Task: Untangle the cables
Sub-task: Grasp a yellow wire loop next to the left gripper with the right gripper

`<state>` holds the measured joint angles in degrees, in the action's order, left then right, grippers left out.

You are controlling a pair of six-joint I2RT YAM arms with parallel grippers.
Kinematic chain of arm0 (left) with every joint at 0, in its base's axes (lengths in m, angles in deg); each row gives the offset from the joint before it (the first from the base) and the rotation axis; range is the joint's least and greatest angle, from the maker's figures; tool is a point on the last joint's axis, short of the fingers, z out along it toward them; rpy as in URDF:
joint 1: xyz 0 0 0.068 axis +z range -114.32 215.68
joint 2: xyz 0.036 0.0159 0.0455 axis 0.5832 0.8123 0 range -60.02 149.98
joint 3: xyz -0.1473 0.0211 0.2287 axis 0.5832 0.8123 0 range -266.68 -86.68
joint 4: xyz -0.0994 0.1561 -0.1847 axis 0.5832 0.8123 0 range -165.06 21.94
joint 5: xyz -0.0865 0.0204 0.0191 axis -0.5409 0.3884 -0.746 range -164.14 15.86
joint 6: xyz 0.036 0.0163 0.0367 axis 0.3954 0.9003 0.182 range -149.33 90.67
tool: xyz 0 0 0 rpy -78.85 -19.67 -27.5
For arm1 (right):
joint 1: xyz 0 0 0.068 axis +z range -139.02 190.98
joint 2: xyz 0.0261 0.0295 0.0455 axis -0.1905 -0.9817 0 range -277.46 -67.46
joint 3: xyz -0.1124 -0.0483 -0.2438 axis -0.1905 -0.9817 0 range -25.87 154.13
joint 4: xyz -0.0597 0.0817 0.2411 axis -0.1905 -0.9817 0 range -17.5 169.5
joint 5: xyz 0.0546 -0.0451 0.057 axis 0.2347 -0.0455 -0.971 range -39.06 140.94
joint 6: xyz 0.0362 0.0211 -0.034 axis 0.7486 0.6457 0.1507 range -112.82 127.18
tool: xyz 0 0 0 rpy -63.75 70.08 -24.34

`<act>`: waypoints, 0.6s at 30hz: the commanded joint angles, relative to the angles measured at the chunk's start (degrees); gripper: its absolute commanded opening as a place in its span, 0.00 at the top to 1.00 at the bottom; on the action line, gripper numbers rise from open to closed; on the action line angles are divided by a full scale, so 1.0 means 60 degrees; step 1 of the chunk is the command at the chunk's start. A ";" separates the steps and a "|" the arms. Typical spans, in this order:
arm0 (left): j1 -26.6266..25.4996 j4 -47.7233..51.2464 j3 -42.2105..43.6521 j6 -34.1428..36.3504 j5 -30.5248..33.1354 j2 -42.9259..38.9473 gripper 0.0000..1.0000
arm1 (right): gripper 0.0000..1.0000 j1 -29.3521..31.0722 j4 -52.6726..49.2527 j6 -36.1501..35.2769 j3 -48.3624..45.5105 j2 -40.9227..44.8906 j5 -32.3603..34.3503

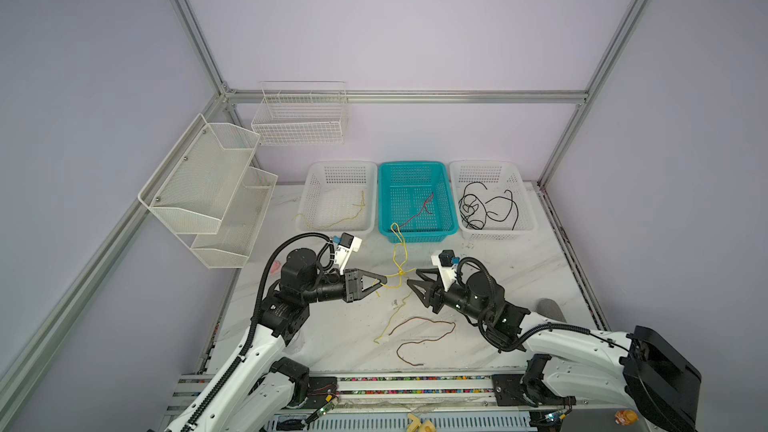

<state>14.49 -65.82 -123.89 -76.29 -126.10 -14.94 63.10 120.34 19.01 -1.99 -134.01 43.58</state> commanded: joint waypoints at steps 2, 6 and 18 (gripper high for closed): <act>-0.0039 -0.0716 0.0441 -0.0272 -0.0258 -0.0052 1.00 | 0.51 0.0338 0.2958 -0.0800 -0.0173 -0.0632 0.0710; -0.0039 -0.0976 0.0525 -0.0462 -0.0246 -0.0028 1.00 | 0.51 0.0865 0.4150 -0.1381 -0.0114 -0.1439 0.0738; -0.0042 -0.1121 0.0679 -0.0666 -0.0294 -0.0123 1.00 | 0.75 0.1099 0.5798 -0.2044 0.0196 -0.2794 0.1927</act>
<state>14.49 -69.86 -122.16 -79.66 -126.49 -14.98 69.22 149.21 9.20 -2.51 -150.64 52.78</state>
